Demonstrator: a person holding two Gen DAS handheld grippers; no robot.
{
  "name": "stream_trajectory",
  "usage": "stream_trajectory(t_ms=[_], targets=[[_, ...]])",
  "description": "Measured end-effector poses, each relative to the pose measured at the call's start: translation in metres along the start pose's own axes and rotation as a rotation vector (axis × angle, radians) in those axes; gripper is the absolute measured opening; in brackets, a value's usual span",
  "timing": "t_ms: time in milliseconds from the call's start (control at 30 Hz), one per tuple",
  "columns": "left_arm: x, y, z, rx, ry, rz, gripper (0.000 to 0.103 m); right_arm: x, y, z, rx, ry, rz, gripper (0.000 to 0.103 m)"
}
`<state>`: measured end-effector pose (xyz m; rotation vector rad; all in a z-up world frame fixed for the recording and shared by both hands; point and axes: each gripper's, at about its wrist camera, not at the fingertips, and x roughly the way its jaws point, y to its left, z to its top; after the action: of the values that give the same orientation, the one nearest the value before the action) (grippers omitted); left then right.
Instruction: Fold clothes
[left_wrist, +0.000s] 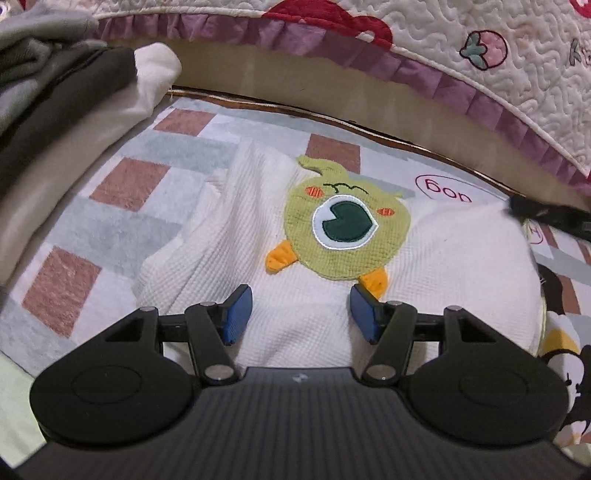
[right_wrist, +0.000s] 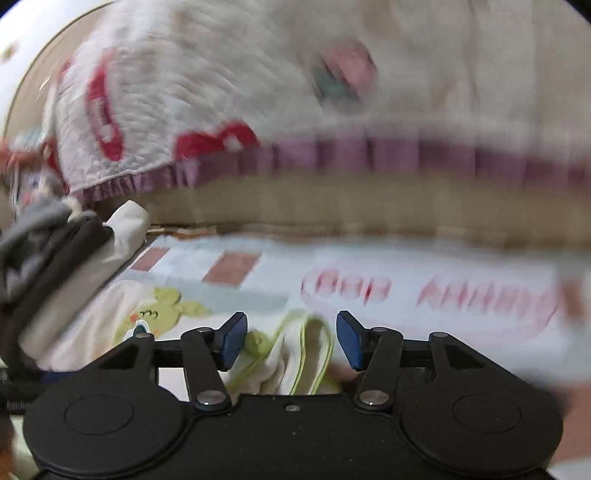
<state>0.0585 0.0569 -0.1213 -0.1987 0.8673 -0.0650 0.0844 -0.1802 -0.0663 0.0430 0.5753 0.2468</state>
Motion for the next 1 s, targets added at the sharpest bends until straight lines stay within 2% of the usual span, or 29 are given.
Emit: stream_trajectory(t_ms=[33,167,233,333,400,467,533,567,633,667,767,900,933,967,1000], targets=[[0.001,0.003,-0.001,-0.012,-0.003,-0.012,0.058,-0.012,0.013,0.002,-0.081,-0.032,-0.005,0.057],[0.003,0.009,-0.001,-0.045,-0.003,-0.037,0.058,-0.053,0.06,0.0,-0.33,-0.124,0.114,0.057],[0.003,0.011,0.003,-0.068,-0.001,-0.031,0.058,-0.054,0.078,-0.014,-0.38,-0.072,0.183,0.056],[0.007,0.018,0.011,-0.139,-0.006,-0.01,0.052,-0.028,0.084,-0.054,-0.456,0.045,0.118,0.055],[0.011,0.023,0.017,-0.176,-0.006,-0.008,0.048,-0.019,0.065,-0.077,-0.409,0.031,0.106,0.055],[0.017,0.021,0.021,-0.134,-0.016,0.025,0.037,-0.015,0.054,-0.067,-0.337,0.057,0.132,0.055],[0.019,0.017,0.021,-0.071,-0.037,0.056,0.036,-0.011,0.046,-0.057,-0.292,0.071,0.131,0.056],[0.019,0.018,0.019,-0.076,-0.046,0.05,0.035,-0.009,0.037,-0.056,-0.239,0.079,0.142,0.062],[0.017,0.025,0.016,-0.123,-0.056,0.026,0.035,-0.004,0.008,-0.06,-0.042,0.106,0.204,0.063],[0.016,0.029,0.016,-0.143,-0.059,0.018,0.031,-0.001,-0.004,-0.062,0.047,0.119,0.234,0.062],[0.01,0.04,0.017,-0.194,-0.077,0.028,0.02,0.0,-0.021,-0.069,0.192,0.142,0.274,0.061],[0.001,0.057,0.017,-0.258,-0.106,0.056,0.015,-0.002,-0.031,-0.08,0.301,0.147,0.304,0.061],[-0.001,0.061,0.016,-0.267,-0.113,0.087,0.015,-0.002,-0.032,-0.081,0.318,0.15,0.309,0.061],[-0.005,0.065,0.016,-0.271,-0.121,0.149,0.028,-0.003,-0.032,-0.082,0.33,0.154,0.311,0.062],[-0.009,0.07,0.016,-0.278,-0.126,0.201,0.044,-0.004,-0.032,-0.083,0.341,0.158,0.314,0.062]])
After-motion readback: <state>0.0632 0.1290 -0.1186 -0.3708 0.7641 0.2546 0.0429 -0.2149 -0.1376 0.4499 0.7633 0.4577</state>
